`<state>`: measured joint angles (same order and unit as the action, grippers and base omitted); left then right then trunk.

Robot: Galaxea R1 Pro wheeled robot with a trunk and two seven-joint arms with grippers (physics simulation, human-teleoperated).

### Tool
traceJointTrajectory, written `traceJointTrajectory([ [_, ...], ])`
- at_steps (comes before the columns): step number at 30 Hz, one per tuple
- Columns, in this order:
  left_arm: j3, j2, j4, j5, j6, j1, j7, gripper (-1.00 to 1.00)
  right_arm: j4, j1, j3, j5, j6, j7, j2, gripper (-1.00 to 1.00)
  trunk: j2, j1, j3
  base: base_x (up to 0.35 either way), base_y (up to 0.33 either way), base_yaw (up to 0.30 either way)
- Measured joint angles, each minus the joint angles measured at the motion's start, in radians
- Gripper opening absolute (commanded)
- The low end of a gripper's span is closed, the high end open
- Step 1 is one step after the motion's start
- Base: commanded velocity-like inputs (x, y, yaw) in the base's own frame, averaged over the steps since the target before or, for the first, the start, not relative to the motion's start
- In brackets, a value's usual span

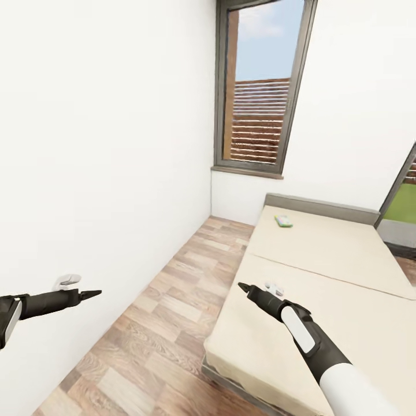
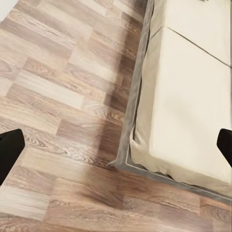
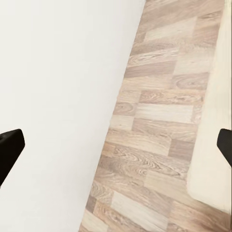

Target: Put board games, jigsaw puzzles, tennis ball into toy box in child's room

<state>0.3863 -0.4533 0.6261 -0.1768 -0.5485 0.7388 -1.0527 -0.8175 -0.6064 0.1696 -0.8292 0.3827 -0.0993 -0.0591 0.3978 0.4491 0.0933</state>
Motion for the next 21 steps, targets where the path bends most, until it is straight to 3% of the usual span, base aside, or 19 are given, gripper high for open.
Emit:
traceJointTrajectory([
  [21, 0.0, 0.0, 0.0, -0.002, 0.0, 0.0, 0.001, 1.0, 0.0, 0.0, 0.0, 0.001, -0.001, 0.0, 0.0, 1.0, 0.0, 0.0, 0.0, 0.02, 0.026, -0.282],
])
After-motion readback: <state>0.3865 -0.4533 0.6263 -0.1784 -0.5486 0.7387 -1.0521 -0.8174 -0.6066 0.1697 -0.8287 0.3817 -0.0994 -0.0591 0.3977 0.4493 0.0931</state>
